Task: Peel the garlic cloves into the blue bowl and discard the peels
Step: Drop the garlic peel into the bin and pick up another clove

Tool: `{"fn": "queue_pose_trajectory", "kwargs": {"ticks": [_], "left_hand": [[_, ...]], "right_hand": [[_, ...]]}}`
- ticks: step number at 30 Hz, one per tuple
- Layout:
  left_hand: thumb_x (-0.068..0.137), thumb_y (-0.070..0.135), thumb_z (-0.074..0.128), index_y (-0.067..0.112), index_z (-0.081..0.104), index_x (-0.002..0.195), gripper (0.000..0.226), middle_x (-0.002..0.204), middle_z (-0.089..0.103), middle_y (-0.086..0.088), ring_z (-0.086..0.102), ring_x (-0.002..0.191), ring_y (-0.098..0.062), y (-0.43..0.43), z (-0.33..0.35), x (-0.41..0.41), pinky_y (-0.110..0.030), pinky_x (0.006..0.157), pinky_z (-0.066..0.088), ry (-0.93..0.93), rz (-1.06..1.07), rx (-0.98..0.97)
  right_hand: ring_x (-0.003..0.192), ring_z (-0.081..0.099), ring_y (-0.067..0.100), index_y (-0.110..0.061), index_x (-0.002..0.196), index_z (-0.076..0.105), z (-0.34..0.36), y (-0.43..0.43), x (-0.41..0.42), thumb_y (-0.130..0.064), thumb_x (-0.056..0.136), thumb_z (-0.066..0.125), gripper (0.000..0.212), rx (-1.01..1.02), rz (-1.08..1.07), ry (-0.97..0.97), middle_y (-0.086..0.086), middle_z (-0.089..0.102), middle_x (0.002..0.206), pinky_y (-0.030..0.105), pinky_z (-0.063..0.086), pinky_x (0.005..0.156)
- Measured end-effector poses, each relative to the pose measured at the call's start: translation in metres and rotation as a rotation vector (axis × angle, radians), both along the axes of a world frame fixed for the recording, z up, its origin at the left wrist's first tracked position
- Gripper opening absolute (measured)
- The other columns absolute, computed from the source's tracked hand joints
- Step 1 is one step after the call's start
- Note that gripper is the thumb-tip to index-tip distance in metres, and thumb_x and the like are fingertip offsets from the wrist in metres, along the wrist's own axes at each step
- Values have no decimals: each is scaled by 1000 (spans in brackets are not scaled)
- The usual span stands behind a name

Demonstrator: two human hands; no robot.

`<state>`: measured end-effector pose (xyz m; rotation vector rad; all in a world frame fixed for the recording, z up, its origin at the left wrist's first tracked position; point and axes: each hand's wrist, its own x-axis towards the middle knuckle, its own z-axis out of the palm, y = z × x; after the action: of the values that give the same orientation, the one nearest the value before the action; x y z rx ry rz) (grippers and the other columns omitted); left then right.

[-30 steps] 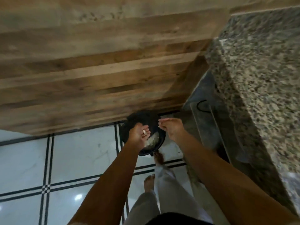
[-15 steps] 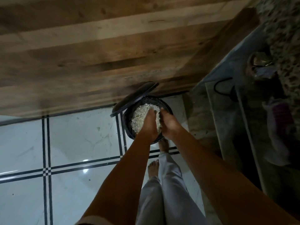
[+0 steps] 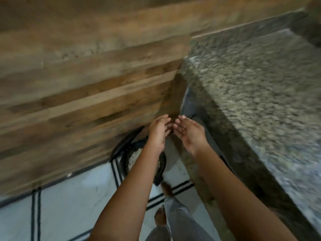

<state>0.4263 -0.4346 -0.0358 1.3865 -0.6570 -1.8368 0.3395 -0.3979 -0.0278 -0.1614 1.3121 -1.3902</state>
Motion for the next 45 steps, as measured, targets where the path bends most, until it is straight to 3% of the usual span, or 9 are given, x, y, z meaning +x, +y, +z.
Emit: {"fn": "queue_pose_trajectory", "kwargs": {"ticks": [5, 10, 18, 23, 26, 33, 39, 43, 45], "left_hand": [[99, 18, 40, 4, 55, 122, 30, 107, 61, -6, 59, 97, -20, 61, 66, -110, -22, 72, 46, 114, -271, -117], [99, 16, 41, 14, 58, 87, 22, 87, 62, -3, 60, 75, -15, 155, 105, -217, -23, 66, 47, 184, -584, -189], [99, 14, 40, 14, 58, 87, 21, 77, 64, -1, 60, 63, -10, 339, 112, -350, -20, 58, 47, 253, -962, -201], [99, 11, 41, 11, 59, 90, 20, 78, 62, -3, 58, 59, -11, 418, 89, -392, -18, 54, 48, 166, -1067, -144], [99, 13, 42, 10, 60, 92, 20, 82, 61, -4, 56, 69, -14, 429, 78, -402, -22, 62, 45, 107, -1058, -156], [98, 11, 41, 6, 58, 105, 18, 86, 61, -6, 57, 71, -14, 437, 55, -419, -21, 62, 46, -27, -1009, -185], [98, 10, 41, 4, 58, 106, 20, 89, 63, -7, 59, 72, -14, 433, 48, -425, -22, 62, 48, -42, -1025, -191], [98, 10, 41, 5, 59, 107, 21, 93, 64, -8, 60, 75, -15, 430, 47, -427, -26, 68, 49, -44, -1053, -211], [98, 10, 41, 5, 59, 108, 21, 95, 64, -8, 60, 77, -15, 428, 47, -427, -25, 68, 50, -44, -1069, -232]], "right_hand": [[60, 62, 13, -9, 88, 60, 62, 88, -99, -24, 96, 50, 20, -118, -358, 86, 2, 63, 72, 27, 49, 61], [64, 56, 16, -9, 91, 57, 99, 202, -190, -17, 96, 49, 12, -134, -682, 145, 3, 57, 76, 25, 42, 60], [60, 57, 15, -10, 80, 59, 102, 406, -299, -12, 92, 56, 12, -82, -961, 296, 3, 61, 71, 25, 46, 55], [57, 53, 16, -9, 79, 61, 63, 497, -360, -6, 89, 58, 11, 256, -976, 493, 6, 59, 68, 27, 46, 51], [73, 59, 19, -5, 96, 68, 37, 522, -385, -13, 84, 64, 15, 520, -874, 688, 4, 65, 80, 39, 52, 73], [105, 57, 26, -6, 109, 66, 18, 536, -410, -18, 86, 66, 26, 760, -509, 974, 14, 62, 112, 34, 43, 97], [91, 51, 17, -8, 92, 65, 14, 533, -409, -15, 88, 61, 8, 775, -514, 1066, 10, 60, 102, 24, 35, 77], [70, 55, 9, -8, 91, 62, 28, 533, -395, -11, 89, 60, 4, 641, -668, 985, 1, 60, 82, 7, 40, 58], [68, 57, 11, -9, 88, 59, 37, 531, -386, -11, 89, 61, 3, 524, -772, 916, 1, 60, 80, 10, 45, 53]]}}
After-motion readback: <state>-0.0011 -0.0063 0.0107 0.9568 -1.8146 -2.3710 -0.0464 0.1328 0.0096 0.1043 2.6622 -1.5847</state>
